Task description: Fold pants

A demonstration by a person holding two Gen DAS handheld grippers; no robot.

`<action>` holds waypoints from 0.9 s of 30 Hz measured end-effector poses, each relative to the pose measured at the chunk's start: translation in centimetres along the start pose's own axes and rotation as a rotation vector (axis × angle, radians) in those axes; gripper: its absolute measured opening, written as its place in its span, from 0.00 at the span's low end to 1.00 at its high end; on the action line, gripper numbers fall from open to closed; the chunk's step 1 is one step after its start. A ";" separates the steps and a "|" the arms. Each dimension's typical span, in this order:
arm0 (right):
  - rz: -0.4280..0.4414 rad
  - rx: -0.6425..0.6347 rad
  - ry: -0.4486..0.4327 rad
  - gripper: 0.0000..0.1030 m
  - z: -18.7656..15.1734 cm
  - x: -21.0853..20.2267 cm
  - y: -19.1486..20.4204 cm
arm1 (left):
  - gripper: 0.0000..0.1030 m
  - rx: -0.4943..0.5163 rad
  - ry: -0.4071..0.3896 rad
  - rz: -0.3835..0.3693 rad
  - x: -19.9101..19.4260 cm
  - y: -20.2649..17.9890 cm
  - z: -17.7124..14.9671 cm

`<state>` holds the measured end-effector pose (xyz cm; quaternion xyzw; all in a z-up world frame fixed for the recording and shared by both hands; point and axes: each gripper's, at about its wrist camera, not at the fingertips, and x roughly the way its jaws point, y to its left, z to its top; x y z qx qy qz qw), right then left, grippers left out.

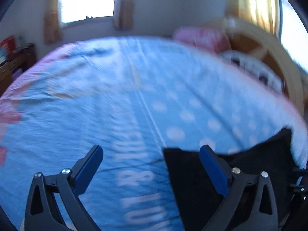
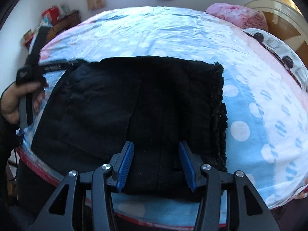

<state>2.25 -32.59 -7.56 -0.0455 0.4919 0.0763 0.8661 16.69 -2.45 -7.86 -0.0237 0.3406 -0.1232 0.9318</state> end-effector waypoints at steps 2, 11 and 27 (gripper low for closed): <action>0.004 -0.015 -0.034 0.49 0.8 -1.5 0.6 | 1.00 -0.046 -0.028 0.018 -2.3 1.2 -0.6; 0.267 -0.104 -0.090 0.49 11.0 -0.4 6.5 | 1.00 -0.033 0.062 -0.017 -4.6 -1.1 -6.6; 0.321 -0.189 0.123 0.32 17.8 12.6 12.9 | 1.00 0.010 0.174 -0.017 -3.1 -3.0 -9.9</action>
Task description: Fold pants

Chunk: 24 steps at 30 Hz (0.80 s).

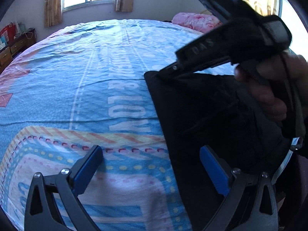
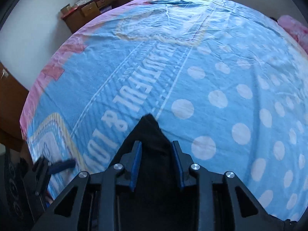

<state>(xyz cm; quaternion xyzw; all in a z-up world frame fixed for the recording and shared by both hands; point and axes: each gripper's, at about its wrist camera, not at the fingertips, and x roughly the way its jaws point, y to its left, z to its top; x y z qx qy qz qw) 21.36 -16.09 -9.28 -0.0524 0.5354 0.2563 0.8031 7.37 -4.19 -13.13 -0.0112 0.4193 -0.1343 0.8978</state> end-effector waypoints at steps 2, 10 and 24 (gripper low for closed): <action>0.012 0.018 0.002 0.32 0.6 0.6 -0.5 | 1.00 0.001 -0.001 0.002 0.0 0.0 0.0; 0.073 0.077 -0.044 0.38 0.2 0.9 -1.9 | 1.00 0.014 -0.002 0.023 0.4 -0.3 0.1; 0.036 0.133 -0.237 0.41 -5.3 -9.0 -3.3 | 1.00 -0.042 -0.094 0.040 -2.3 0.7 3.0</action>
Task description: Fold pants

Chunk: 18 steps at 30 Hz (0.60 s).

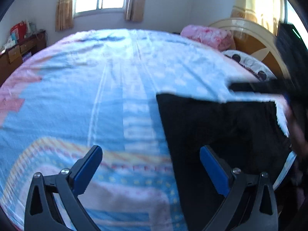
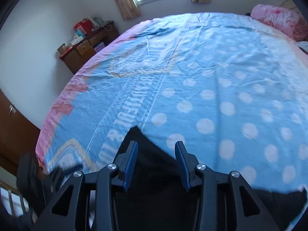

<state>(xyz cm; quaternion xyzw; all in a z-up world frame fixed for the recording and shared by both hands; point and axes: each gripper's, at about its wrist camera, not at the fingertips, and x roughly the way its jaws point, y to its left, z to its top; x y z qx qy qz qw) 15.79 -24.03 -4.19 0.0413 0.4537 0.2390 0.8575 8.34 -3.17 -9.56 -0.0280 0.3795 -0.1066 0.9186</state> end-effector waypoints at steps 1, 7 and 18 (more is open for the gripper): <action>-0.014 -0.023 -0.008 0.41 -1.3 -1.3 0.4 | 1.00 0.033 -0.004 0.009 0.1 -0.3 0.9; -0.027 -0.031 -0.007 0.41 -8.4 -5.6 0.3 | 1.00 0.182 0.056 0.051 4.4 -1.7 3.9; -0.050 -0.001 0.047 0.42 -17.3 -5.2 -0.6 | 1.00 0.154 0.086 0.071 6.5 -1.8 4.4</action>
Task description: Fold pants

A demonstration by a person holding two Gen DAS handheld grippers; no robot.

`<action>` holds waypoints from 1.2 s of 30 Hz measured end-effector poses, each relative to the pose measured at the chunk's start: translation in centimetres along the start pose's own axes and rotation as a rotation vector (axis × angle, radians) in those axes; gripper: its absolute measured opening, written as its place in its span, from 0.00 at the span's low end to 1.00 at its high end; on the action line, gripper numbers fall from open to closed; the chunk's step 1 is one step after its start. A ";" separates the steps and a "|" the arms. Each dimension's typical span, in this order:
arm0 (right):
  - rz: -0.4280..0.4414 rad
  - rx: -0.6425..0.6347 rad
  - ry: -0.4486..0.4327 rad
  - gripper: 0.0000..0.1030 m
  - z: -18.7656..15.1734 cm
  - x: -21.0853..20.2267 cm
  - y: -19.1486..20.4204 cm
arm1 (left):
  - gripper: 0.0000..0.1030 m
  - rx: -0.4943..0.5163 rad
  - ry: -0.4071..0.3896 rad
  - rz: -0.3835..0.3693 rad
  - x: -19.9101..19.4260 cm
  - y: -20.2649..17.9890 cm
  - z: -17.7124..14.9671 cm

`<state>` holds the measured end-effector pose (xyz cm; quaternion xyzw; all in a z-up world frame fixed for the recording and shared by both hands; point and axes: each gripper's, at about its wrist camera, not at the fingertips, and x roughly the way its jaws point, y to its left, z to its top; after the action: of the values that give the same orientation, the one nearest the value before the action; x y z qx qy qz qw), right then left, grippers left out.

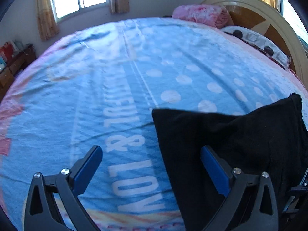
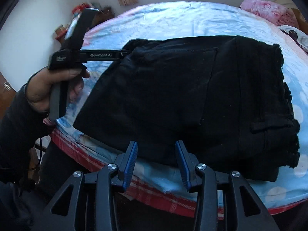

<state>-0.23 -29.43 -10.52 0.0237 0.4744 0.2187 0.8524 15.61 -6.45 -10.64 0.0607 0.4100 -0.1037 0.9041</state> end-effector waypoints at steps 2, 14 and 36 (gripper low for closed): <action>0.014 0.002 -0.064 0.42 0.5 -1.7 0.3 | 1.00 0.005 -0.074 0.014 -2.4 -0.7 0.3; -0.017 0.135 -0.113 0.45 -1.6 -2.4 -3.0 | 1.00 0.119 0.047 -0.060 2.0 -6.5 2.7; -0.087 0.423 -0.213 0.45 5.3 -3.5 -12.1 | 1.00 0.050 -0.038 -0.093 0.1 -6.5 4.8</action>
<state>6.71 -40.84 -7.83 0.2041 0.4178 0.0741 0.8822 17.66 -13.70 -7.74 0.0622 0.3925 -0.1572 0.9041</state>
